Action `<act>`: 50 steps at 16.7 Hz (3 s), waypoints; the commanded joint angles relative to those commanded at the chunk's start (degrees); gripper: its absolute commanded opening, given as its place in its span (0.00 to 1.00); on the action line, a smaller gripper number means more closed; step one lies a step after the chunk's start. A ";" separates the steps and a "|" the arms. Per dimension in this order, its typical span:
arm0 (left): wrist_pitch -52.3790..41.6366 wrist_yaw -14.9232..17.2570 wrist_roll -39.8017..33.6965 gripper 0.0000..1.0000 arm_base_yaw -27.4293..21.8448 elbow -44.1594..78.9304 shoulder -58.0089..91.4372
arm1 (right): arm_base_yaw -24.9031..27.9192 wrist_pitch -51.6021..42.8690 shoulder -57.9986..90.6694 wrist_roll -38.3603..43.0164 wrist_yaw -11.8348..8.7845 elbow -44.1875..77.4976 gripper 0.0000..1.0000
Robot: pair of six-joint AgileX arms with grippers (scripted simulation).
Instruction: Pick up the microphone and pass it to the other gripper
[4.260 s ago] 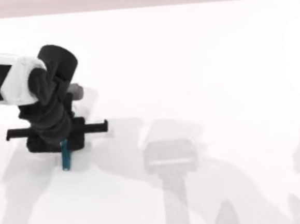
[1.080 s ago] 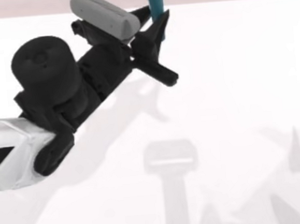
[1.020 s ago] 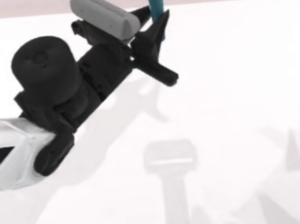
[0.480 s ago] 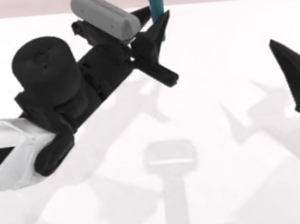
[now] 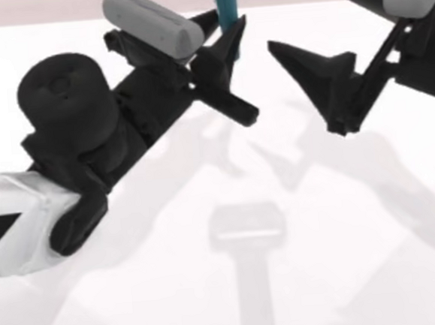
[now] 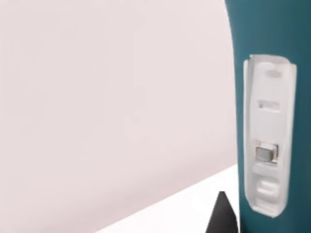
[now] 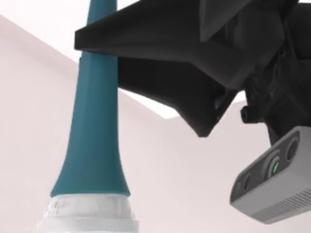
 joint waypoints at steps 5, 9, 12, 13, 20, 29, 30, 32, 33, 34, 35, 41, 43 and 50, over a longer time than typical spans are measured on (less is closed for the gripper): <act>0.00 0.00 0.00 0.00 0.00 0.00 0.00 | 0.06 0.13 0.69 -0.01 -0.22 0.23 1.00; 0.00 0.00 0.00 0.00 0.00 0.00 0.00 | 1.84 1.13 5.04 0.04 1.22 4.21 1.00; 0.00 0.00 0.00 0.00 0.00 0.00 0.00 | 4.37 2.68 13.71 0.12 3.92 10.75 1.00; 0.00 0.00 0.00 0.00 0.00 0.00 0.00 | 5.27 3.16 16.54 0.14 4.85 12.88 1.00; 0.00 0.00 0.00 0.00 0.00 0.00 0.00 | 7.49 4.18 22.30 0.23 7.16 17.94 1.00; 0.00 0.00 0.00 0.00 0.00 0.00 0.00 | 7.49 4.18 22.30 0.23 7.16 17.94 0.32; 0.00 0.00 0.00 0.00 0.00 0.00 0.00 | 7.49 4.18 22.30 0.23 7.16 17.94 0.25; 0.00 0.00 0.00 0.00 0.00 0.00 0.00 | 7.49 4.18 22.30 0.23 7.16 17.94 0.10; 0.00 0.00 0.00 0.00 0.00 0.00 0.00 | 7.49 4.18 22.30 0.23 7.16 17.94 0.02; 0.00 0.00 0.00 0.00 0.00 0.00 0.00 | 7.49 4.18 22.30 0.23 7.16 17.94 0.00; 0.00 0.00 0.00 0.00 0.00 0.00 0.00 | 7.49 4.18 22.30 0.23 7.16 17.94 0.00; 0.00 0.00 0.00 0.00 0.00 0.00 0.00 | 7.49 4.18 22.30 0.23 7.16 17.94 0.00; 0.00 0.00 0.00 0.08 0.00 0.00 0.00 | 7.49 4.18 22.30 0.23 7.16 17.94 0.00; 0.00 0.00 0.00 0.60 0.00 0.00 0.00 | 7.49 4.18 22.30 0.23 7.16 17.94 0.00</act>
